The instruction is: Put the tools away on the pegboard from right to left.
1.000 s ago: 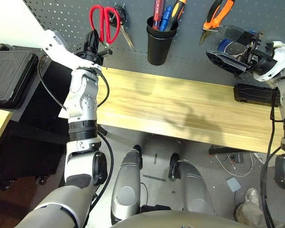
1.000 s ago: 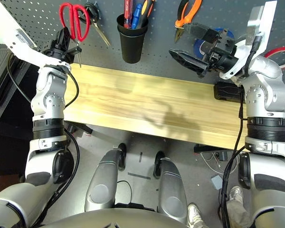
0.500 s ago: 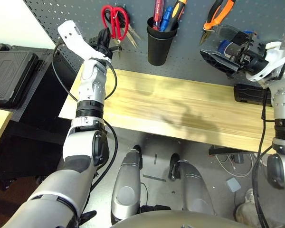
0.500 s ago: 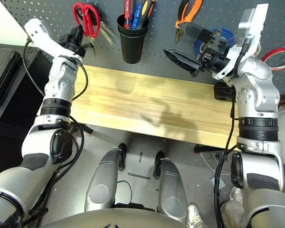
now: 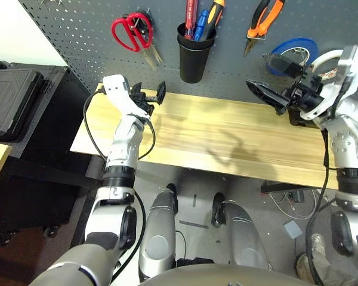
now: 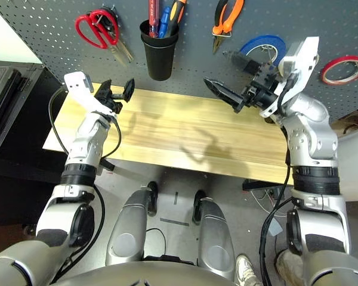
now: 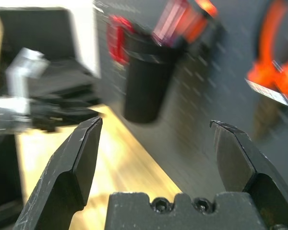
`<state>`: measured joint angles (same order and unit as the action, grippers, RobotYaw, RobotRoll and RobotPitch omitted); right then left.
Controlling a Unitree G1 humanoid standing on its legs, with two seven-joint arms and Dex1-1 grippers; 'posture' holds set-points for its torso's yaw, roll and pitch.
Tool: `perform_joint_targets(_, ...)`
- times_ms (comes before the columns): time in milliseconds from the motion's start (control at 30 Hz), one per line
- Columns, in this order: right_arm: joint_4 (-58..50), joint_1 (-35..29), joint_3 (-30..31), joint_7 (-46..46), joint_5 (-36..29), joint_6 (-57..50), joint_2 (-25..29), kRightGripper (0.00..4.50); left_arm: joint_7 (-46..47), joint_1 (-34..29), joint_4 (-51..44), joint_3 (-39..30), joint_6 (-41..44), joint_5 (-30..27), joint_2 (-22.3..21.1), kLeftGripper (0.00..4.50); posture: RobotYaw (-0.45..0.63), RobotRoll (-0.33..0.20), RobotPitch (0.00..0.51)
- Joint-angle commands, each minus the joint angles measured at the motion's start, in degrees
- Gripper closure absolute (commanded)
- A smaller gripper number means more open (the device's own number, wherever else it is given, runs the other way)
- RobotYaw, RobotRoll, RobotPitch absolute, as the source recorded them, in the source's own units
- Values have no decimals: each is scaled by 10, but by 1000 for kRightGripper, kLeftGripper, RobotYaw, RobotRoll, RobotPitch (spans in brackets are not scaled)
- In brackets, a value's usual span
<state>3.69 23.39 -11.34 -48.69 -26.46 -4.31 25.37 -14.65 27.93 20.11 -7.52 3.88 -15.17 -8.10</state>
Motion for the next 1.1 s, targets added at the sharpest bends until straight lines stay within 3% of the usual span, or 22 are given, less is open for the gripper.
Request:
perform_joint_targets(33,50,-20,-15,75,54,57,-19,0,-5,-30,-16,12,5,18,-6,15,134,0,241)
perform_joint_targets(267,168,-29,-46,240,138,162,-40,0,11,-41,9,-6,-31,32,-20,15,127,0,242)
perform_joint_targets(533,293,-7,-98,424,187,240,-35,0,30,-35,57,-33,-92,40,-33,15,112,0,245)
perform_joint_targets(833,384,2,-119,520,198,288,-12,0,17,-22,105,-46,-125,38,-56,15,118,0,246)
perform_joint_targets(1100,437,15,-120,549,193,315,-9,0,3,-12,121,-44,-137,38,-68,15,133,0,244)
